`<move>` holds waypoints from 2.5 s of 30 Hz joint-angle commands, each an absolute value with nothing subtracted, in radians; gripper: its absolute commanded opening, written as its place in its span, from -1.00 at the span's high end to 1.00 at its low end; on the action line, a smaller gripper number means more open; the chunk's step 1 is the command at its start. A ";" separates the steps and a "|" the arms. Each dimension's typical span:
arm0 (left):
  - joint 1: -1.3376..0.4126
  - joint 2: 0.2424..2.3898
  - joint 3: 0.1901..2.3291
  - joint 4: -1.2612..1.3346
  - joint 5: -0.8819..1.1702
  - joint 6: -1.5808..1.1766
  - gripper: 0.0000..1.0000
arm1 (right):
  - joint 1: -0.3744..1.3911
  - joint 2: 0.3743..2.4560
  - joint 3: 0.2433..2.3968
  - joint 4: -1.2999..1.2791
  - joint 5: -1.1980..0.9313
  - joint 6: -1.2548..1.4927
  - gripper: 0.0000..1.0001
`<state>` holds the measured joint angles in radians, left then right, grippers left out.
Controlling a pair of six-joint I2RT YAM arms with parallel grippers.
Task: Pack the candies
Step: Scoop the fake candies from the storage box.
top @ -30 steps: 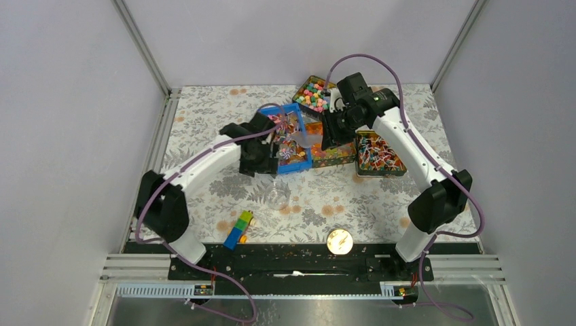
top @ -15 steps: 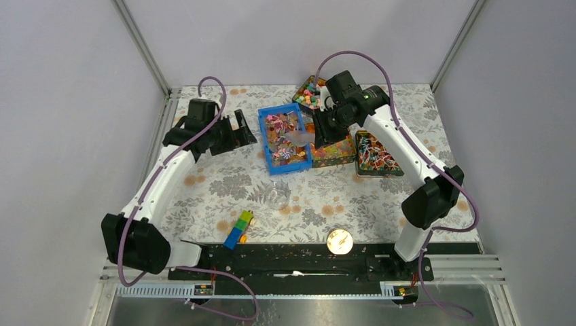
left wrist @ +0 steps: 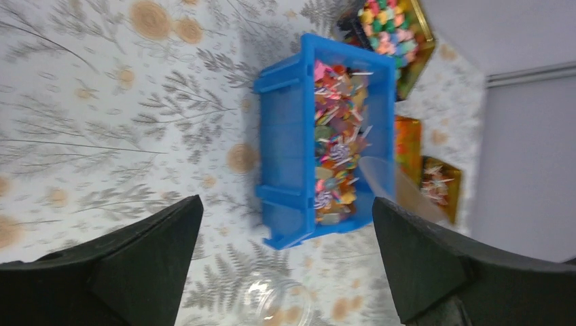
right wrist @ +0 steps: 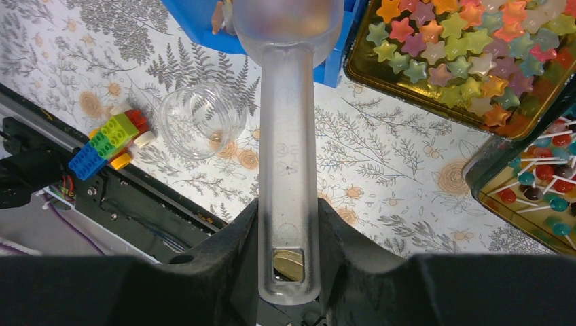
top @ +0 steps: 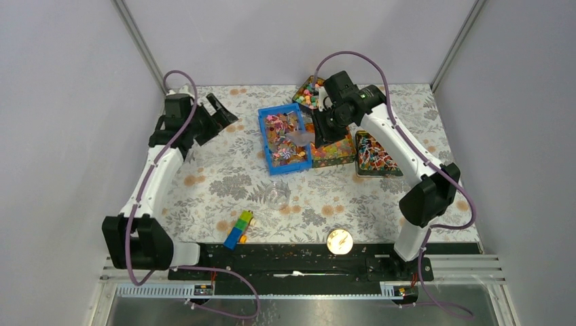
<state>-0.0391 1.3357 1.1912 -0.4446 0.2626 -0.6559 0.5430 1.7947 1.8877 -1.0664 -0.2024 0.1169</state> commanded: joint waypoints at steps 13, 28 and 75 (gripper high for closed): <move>-0.152 1.568 1.121 -0.244 0.561 -0.893 -0.97 | 0.603 1.883 2.022 -1.181 -0.177 0.145 1.00; -0.227 1.647 1.249 -0.461 0.411 -0.809 -0.88 | 0.665 2.005 2.179 -1.393 -0.106 0.189 1.00; -0.285 1.852 1.422 -0.671 0.370 -0.682 0.89 | 0.688 2.194 2.223 -1.340 -0.025 0.167 1.00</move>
